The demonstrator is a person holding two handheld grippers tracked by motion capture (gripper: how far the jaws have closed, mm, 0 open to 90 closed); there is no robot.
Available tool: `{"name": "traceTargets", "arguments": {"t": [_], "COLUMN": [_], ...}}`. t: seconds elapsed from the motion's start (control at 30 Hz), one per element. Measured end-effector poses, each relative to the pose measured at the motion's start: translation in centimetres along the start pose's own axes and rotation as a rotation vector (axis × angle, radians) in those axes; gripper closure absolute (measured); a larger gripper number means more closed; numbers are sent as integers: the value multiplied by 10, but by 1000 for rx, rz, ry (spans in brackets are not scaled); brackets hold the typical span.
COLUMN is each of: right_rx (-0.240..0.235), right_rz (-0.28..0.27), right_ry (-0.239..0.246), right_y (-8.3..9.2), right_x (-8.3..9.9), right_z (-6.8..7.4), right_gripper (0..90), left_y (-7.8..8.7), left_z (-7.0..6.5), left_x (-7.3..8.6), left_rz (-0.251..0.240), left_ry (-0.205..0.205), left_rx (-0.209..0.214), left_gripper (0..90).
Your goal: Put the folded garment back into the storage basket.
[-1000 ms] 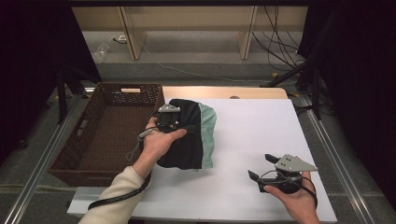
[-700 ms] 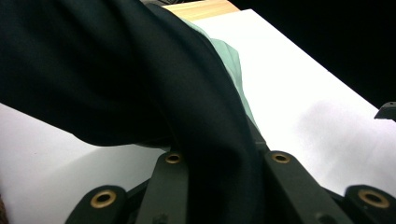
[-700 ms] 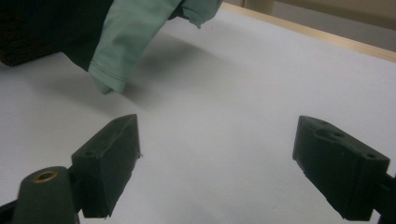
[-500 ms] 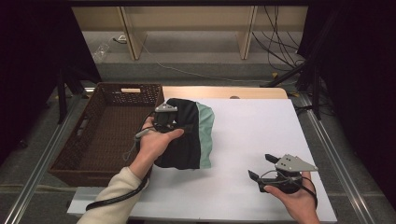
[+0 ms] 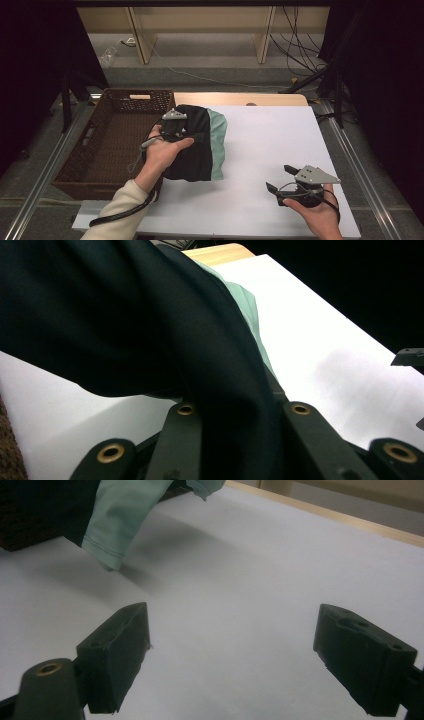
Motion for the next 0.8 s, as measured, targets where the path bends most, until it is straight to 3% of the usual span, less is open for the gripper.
{"name": "traceTargets", "arguments": {"t": [0.8], "right_rx": [0], "right_rz": [0], "right_ry": [0], "right_y": [0], "right_x": [0], "right_z": [0], "right_gripper": [157], "left_y": [13], "left_z": [4], "left_x": [-7], "left_rz": [-10], "left_ry": [-12], "left_rx": [-22], "left_gripper": [774]}}
Point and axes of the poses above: each handheld gripper's, and its own axes: y roughly backward along the jaws, x roughly out of its underside, z roughly to its left, the point moved 9 cm from there along -y, roughly forward along the jaws, and after that the axes turned 14 degrees about -z, right-handed, at the moved point
